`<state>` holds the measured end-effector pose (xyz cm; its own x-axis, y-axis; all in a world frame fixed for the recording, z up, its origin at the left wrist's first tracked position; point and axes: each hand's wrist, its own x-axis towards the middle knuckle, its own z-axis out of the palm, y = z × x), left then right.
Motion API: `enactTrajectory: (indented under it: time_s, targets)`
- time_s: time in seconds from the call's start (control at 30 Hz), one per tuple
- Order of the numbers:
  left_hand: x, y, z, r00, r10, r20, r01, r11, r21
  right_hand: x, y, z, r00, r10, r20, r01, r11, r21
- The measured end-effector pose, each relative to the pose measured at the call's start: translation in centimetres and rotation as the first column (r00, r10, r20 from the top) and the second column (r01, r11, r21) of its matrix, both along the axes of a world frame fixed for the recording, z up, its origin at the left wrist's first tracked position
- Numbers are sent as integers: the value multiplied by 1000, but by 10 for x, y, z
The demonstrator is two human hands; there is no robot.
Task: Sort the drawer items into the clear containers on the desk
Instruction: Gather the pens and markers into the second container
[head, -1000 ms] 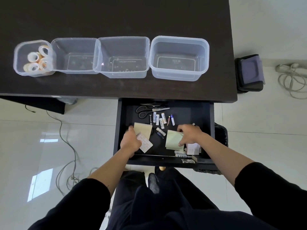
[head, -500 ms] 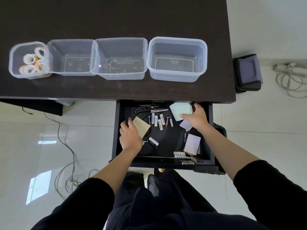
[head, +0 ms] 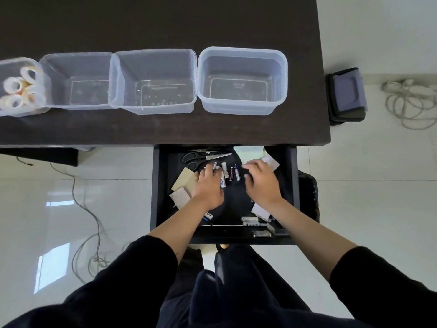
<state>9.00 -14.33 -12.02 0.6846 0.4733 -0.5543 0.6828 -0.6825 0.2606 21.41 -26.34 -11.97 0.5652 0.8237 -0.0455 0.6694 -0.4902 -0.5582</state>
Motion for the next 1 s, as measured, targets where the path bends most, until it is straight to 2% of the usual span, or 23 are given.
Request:
enactTrajectory:
  time_s: [0.07,0.13,0.33,0.47,0.57,0.67,0.73,0.9,1.0]
  targets:
    - [-1,-2,-1,999,-25,28,25,1000,0,-8,4,-1,989,51,-139,-68,990,-123]
    - [-5,-4,-3,998,-34,52,36,999,-28,-12,10,-5,979,91,-185,-139,953,-268]
    - [-22,-14,-8,988,-152,41,153,988,-25,-19,17,-13,944,324,-58,-308,808,-503]
    - [-37,-18,-5,981,-195,12,195,975,-104,-29,8,-16,898,435,-65,-405,758,-512]
    - [-55,-19,-6,988,-152,-6,147,965,-218,-36,-4,-16,894,409,-181,-442,749,-494]
    - [-69,-15,-8,997,44,-60,-61,944,-323,-41,-14,-16,896,349,-275,-444,738,-508]
    - [-72,-13,-9,990,114,-81,-136,927,-350,-42,-19,-14,898,293,-328,-431,738,-520]
    - [-74,-14,-14,983,155,-96,-181,898,-400,-46,-21,-13,890,262,-372,-441,702,-560]
    - [-73,-14,-18,987,139,-84,-161,895,-416,-55,-17,-12,872,184,-454,-424,749,-509]
